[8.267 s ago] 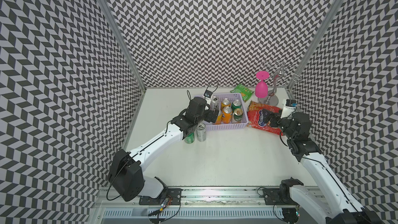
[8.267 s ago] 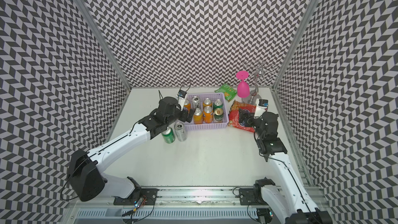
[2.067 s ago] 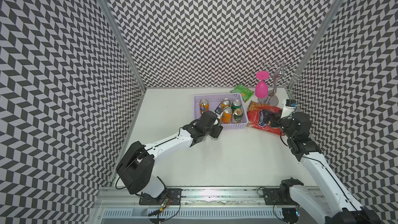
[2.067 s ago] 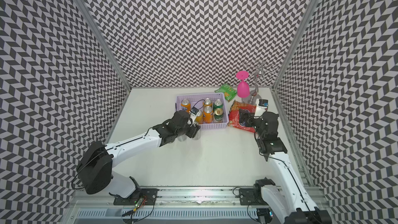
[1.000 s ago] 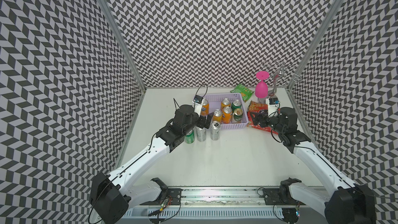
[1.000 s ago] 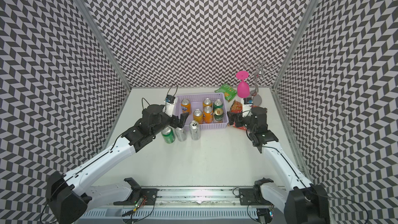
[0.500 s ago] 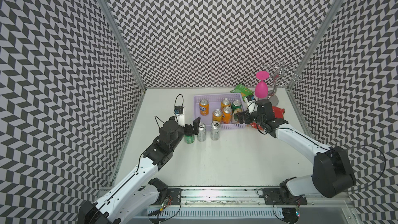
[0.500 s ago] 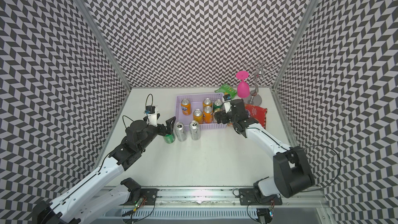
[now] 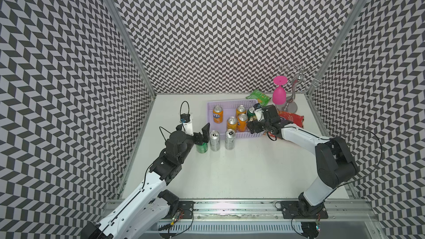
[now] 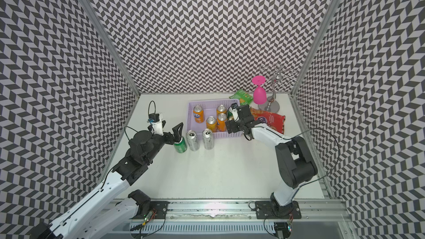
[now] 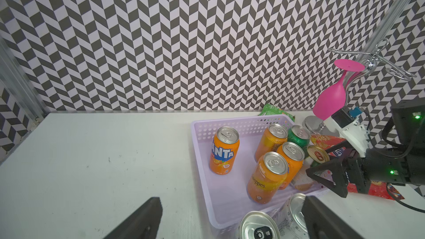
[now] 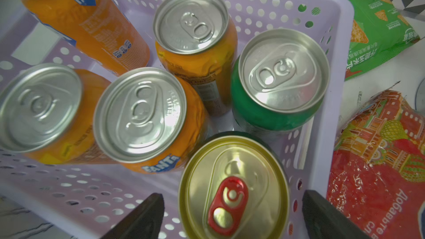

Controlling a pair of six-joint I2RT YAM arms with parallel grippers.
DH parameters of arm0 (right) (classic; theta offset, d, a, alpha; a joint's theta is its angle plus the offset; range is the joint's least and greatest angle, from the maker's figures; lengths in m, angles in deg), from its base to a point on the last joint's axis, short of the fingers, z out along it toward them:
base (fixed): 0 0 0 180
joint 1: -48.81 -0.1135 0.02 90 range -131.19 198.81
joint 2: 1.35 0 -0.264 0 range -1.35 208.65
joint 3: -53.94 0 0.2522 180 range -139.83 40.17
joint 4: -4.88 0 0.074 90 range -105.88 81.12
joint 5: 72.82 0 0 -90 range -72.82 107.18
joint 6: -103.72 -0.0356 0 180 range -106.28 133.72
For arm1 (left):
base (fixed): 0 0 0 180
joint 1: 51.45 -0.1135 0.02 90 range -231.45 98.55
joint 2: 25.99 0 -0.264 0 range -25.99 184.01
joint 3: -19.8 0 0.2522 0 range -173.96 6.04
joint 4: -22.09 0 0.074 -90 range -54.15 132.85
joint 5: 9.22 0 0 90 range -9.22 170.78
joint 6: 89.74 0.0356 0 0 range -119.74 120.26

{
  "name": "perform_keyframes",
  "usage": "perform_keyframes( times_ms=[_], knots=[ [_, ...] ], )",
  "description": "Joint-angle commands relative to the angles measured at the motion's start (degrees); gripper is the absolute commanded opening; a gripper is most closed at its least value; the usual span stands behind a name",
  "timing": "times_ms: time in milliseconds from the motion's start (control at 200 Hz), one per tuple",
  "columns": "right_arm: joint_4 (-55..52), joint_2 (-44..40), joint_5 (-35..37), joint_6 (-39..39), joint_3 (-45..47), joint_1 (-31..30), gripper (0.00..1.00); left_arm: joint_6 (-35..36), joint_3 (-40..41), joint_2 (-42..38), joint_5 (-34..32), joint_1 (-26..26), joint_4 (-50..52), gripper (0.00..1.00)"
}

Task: Take out the drinks from the basket
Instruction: Pick up the drink from the basket.

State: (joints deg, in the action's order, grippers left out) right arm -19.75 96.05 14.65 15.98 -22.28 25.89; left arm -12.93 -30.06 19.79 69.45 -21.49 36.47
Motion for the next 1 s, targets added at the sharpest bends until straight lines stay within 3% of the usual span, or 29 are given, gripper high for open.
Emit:
perform_keyframes(
  times_ms=[0, 446, 656, 996],
  knots=[
    [0.57, 1.66, 1.07, 0.73, -2.42, -0.62, 0.91, -0.34, 0.15, 0.01, -0.71, -0.24, -1.39, 0.99],
    [1.71, 0.45, 1.47, 0.67, -2.46, -0.73, 0.6, -0.17, -0.17, 1.05, -0.27, -0.6, -1.64, 0.99],
    [2.26, -4.72, 2.11, 0.67, -1.54, -0.73, 0.53, -0.31, -0.15, 1.42, 0.03, -0.64, -1.89, 0.99],
    [-1.68, -14.55, 2.94, -0.19, -1.26, -1.58, 0.51, 0.19, -0.24, 2.05, -0.21, -1.13, -2.07, 0.99]
  ],
)
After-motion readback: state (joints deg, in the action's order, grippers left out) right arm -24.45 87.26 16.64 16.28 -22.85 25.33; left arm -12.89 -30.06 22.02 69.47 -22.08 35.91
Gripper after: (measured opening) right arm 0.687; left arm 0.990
